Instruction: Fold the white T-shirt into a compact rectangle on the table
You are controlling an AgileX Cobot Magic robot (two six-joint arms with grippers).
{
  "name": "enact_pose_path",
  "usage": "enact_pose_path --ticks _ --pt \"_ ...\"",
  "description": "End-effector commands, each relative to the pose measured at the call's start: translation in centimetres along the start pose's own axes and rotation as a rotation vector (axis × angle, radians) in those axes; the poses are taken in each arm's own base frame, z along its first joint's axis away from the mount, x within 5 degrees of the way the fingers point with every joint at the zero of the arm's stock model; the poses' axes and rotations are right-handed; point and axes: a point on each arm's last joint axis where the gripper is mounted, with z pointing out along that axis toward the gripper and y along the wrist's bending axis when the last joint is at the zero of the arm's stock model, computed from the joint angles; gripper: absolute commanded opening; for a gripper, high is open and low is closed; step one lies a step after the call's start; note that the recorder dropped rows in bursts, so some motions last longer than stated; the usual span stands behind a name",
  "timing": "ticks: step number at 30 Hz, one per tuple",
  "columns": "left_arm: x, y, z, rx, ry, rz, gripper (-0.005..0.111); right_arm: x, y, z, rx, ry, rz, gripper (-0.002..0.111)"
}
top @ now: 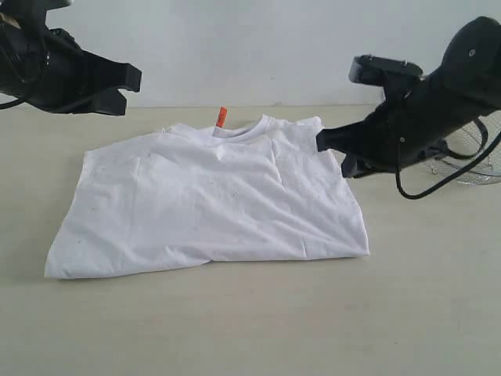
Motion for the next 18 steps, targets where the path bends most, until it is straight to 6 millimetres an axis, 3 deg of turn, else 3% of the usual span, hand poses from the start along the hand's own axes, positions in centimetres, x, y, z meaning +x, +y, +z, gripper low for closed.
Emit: enact_pose_path --ticks 1,3,14,18 --pt "-0.3 -0.2 -0.3 0.013 -0.034 -0.034 0.005 0.8 -1.9 1.9 -0.072 0.102 0.085 0.048" --pt "-0.2 -0.2 -0.3 0.014 -0.029 -0.034 0.005 0.8 -2.4 2.1 -0.075 0.112 0.104 0.058" --pt "0.1 -0.2 -0.2 0.017 -0.001 -0.032 0.005 2.1 -4.3 3.9 -0.16 0.231 0.15 0.057" --pt "0.4 0.0 0.9 0.013 0.028 -0.037 0.005 2.4 -4.4 4.3 -0.169 0.244 0.14 0.057"
